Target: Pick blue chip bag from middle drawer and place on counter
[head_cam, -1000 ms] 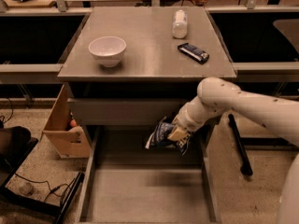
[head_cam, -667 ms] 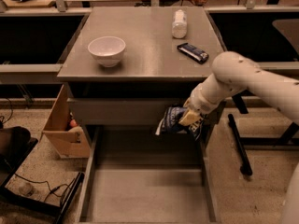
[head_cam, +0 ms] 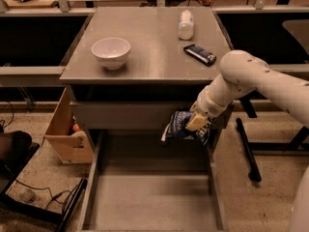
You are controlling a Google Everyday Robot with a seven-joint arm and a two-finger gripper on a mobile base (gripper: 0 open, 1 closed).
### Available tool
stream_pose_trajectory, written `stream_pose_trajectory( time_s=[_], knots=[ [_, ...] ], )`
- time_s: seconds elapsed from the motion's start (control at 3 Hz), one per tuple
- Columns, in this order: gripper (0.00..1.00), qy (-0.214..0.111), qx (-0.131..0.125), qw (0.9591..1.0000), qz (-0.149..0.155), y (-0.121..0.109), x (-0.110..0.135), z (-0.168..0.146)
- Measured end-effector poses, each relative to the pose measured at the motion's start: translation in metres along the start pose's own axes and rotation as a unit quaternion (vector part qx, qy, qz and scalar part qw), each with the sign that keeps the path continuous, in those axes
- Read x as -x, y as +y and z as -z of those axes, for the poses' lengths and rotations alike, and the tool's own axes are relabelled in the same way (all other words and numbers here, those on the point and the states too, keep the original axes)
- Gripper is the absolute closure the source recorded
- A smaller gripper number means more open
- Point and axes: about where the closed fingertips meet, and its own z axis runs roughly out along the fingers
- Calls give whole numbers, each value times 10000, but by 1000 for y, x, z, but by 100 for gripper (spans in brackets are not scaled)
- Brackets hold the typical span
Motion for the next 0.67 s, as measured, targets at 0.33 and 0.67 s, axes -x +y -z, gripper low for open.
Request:
stream_pose_trajectory(
  time_s=[0.33, 0.67],
  knots=[
    [100, 186, -4, 9998, 69, 13, 9, 9],
    [100, 711, -82, 9969, 337, 34, 35, 47]
  ],
)
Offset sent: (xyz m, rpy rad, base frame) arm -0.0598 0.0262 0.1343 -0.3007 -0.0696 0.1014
